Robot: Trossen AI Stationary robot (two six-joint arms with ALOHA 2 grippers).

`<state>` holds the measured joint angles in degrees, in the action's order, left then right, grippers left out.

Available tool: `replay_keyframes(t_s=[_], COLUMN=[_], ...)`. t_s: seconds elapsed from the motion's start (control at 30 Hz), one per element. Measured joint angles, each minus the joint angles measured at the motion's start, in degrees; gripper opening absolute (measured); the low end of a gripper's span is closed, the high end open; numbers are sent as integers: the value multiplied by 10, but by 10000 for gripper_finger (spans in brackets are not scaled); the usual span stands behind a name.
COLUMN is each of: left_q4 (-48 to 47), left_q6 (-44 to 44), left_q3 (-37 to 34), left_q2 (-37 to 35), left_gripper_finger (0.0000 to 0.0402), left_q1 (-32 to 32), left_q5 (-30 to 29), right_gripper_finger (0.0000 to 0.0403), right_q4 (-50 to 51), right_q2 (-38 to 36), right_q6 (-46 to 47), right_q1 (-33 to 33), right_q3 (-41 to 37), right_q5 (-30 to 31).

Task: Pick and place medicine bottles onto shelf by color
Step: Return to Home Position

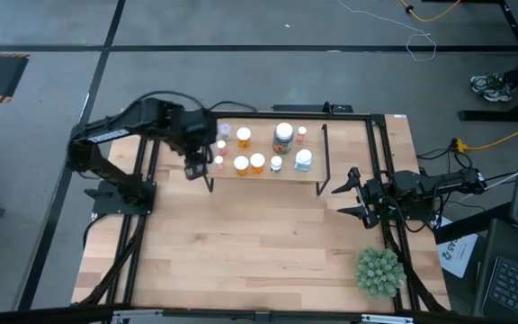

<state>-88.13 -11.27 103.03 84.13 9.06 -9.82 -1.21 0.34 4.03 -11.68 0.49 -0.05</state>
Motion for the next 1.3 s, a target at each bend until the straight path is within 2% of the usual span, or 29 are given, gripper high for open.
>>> replay_keyframes(t_s=[0.07,0.23,0.37,0.47,0.7,0.9,1.3], left_q4=[19,166,315,439,737,828,925], left_q6=[-6,8,9,8,14,12,9], left_q3=[-27,-145,-283,-396,-640,-767,-912], left_q2=[-29,-141,-261,-352,-500,-580,-725], left_gripper_finger=[185,185,185,185,185,185,185], left_q1=[-20,-86,-115,-123,-122,-122,-123], left_q5=[-4,-13,-17,1,32,15,20], right_gripper_finger=[282,282,282,282,282,282,282], right_q4=[0,0,0,-2,-1,-1,-1], right_q2=[0,0,-1,0,-1,-1,-1], right_q6=[0,0,0,0,0,0,0], right_q1=[0,0,0,0,0,0,0], right_q3=[0,0,0,0,0,0,0], right_q5=[0,0,0,0,0,0,0])
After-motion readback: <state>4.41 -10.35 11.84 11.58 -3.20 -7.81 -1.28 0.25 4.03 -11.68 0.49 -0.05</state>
